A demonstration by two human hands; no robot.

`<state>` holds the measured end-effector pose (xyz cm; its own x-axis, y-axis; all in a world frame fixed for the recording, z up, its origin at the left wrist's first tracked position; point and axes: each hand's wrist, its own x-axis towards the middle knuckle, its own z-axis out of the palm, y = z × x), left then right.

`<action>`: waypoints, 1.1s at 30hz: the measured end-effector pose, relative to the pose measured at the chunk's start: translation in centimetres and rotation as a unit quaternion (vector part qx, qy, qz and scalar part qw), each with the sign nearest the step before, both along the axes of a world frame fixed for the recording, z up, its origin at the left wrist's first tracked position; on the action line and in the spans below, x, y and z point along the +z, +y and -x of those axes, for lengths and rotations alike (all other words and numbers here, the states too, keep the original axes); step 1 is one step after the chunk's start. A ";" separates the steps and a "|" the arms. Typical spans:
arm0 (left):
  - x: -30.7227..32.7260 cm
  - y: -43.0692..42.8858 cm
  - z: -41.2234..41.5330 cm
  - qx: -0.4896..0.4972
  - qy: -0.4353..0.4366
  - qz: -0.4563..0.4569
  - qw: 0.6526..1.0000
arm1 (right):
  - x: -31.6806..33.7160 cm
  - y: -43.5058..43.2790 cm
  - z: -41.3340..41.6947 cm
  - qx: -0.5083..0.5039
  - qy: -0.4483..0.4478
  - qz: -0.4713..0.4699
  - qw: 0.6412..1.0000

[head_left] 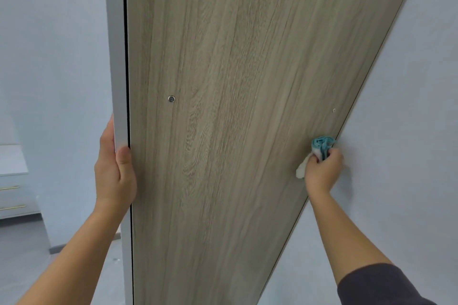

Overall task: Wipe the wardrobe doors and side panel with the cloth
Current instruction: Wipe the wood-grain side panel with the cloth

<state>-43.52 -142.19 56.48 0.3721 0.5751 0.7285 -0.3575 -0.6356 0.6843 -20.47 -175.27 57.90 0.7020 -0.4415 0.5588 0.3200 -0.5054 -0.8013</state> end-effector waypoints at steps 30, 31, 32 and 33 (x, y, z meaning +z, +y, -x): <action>-0.6 2.9 0.9 -0.174 -0.032 -0.051 0.983 | -6.1 23.3 21.4 0.278 -0.247 0.189 0.909; -0.9 2.3 0.9 -0.162 -0.032 -0.048 0.985 | -6.0 22.9 21.0 0.271 -0.245 0.186 0.912; -1.3 1.8 0.9 -0.142 -0.029 -0.047 0.988 | -6.0 22.4 20.5 0.264 -0.243 0.180 0.916; -1.7 1.4 0.9 -0.120 -0.025 -0.046 0.991 | -6.0 21.8 19.9 0.256 -0.240 0.173 0.920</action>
<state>-44.43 -140.82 54.78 0.4522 0.4048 0.7948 -0.5376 -0.5873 0.6050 -40.32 -153.49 51.93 0.4031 0.1421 0.9041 0.8630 -0.3878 -0.3238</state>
